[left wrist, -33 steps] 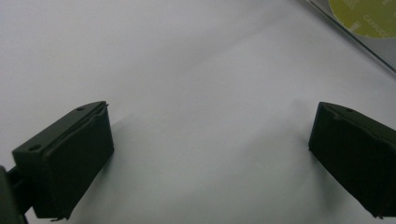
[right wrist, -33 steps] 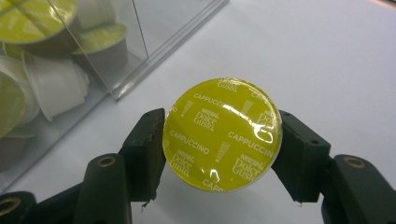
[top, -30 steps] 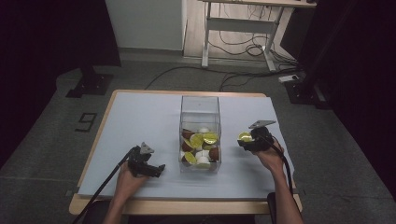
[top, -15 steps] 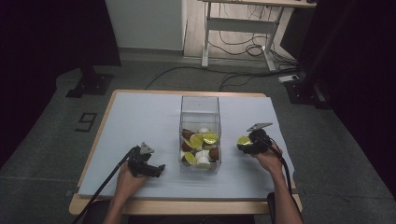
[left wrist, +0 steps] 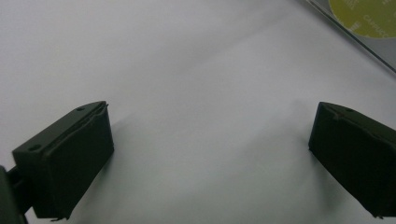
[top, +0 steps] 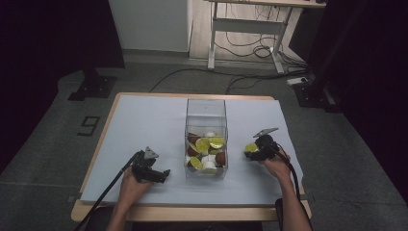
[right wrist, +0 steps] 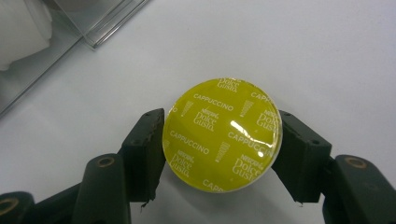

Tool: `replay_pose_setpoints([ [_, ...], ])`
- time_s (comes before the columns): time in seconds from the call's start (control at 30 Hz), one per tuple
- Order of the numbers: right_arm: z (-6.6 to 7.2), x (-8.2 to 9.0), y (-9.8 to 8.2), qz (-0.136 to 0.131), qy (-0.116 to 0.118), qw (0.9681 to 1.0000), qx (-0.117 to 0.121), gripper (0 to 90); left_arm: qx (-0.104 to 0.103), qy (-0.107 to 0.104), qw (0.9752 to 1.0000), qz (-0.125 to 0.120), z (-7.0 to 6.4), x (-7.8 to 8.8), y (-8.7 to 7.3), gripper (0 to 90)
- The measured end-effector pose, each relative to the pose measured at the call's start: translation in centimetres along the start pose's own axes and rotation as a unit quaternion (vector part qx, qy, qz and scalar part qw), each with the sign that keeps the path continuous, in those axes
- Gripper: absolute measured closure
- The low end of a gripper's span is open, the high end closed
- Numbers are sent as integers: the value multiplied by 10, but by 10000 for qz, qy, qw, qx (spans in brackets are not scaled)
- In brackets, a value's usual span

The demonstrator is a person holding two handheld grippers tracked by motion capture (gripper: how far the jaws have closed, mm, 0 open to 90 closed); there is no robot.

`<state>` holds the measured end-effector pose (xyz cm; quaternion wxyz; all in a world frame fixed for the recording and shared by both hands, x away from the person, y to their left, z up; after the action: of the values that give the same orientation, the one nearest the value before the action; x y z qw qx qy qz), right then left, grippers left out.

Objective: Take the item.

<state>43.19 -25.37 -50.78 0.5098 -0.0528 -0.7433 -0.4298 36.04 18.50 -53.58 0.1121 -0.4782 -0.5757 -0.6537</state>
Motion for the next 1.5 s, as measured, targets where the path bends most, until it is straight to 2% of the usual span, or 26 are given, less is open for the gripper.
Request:
replay_pose_setpoints([
  [0.23,-1,-2,-1,85,-34,10000,-39,306,1,-5,10000,2,0,0,0,0],
  [0.33,-2,0,0,37,-101,9999,-76,249,2,0,10000,0,0,0,0,0],
  [0.57,0,5,2,-54,-187,9998,-45,190,0,-2,10000,0,0,0,0,0],
  [0.67,5,11,2,-117,-300,9995,29,155,1,2,10000,-2,0,0,0,0],
  [0.87,12,19,0,-221,-460,9987,2,123,0,-1,10000,-2,0,0,0,0],
  [0.97,15,20,-2,-260,-629,9977,-40,21,-1,0,10000,-3,0,0,0,0],
  [1.27,22,25,-14,-426,-606,9971,-186,0,6,1,10000,-9,0,0,0,0],
  [1.5,30,22,-21,-377,-538,9976,-236,0,5,1,10000,-5,0,0,0,0],
])
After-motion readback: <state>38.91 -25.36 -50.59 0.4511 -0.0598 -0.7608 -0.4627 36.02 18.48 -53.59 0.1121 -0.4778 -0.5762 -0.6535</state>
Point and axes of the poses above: each handheld gripper's, and its own axes: x roughly backward along the jaws, y roughly out of its top, z roughly to its left, the point moved 1 cm from there along -x, roughly forward along the jaws, and after that the axes turned 10 degrees about x, right-handed, at the moved point
